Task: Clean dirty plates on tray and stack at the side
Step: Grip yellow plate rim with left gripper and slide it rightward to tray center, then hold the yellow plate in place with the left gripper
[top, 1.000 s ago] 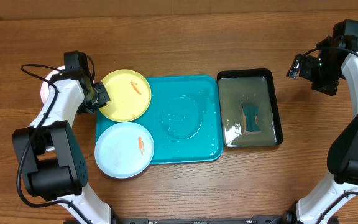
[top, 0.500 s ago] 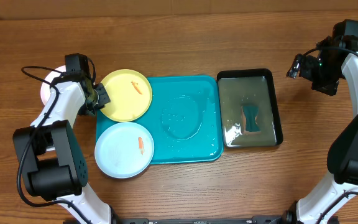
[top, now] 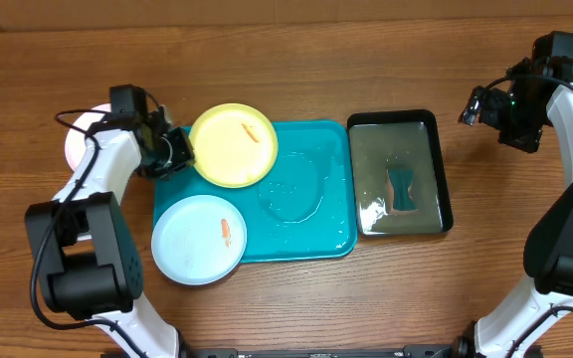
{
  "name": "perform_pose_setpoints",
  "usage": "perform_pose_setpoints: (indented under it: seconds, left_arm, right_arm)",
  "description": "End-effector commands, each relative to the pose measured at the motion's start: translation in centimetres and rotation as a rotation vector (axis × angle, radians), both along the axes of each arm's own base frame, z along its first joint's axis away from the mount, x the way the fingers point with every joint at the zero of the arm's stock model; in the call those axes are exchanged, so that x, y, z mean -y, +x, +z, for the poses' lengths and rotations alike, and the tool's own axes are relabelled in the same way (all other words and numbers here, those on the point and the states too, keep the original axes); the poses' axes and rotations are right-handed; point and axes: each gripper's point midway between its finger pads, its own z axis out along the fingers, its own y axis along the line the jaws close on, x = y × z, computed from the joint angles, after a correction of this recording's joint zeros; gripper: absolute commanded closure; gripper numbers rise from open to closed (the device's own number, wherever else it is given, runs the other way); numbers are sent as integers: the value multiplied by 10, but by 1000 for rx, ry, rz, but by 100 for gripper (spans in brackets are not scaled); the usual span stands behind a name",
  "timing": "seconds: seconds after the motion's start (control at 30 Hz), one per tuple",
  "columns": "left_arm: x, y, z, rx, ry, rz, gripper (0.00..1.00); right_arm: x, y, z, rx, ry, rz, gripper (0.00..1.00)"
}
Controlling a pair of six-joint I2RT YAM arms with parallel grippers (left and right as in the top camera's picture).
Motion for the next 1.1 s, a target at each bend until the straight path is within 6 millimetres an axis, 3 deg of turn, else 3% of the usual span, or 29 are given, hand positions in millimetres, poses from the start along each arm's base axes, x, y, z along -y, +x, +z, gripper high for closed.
perform_pose_setpoints:
  seconds: [0.0,0.2,0.3,0.5,0.73,0.83,1.07]
  left_arm:
    - [44,-6,4,-10,-99,-91,96]
    - [98,-19,4,-31,-96,-224,96]
    - [112,-26,1,-55,-74,-246,96]
    - [112,-43,-8,-115,48,-276,96]
    - [106,-44,-11,-124,96,-265,95]
    - [107,-44,-11,-128,94,-255,80]
    - [112,-46,-13,-124,126,-274,65]
  right_arm:
    - [2,4,10,29,-6,-7,0]
    - [2,4,10,29,-6,-7,0]
    - [2,4,10,29,-6,-7,0]
    - [2,4,10,29,-6,-7,0]
    - [2,4,10,29,-6,-7,0]
    - [2,4,10,29,-6,-7,0]
    - [2,4,10,29,-6,-7,0]
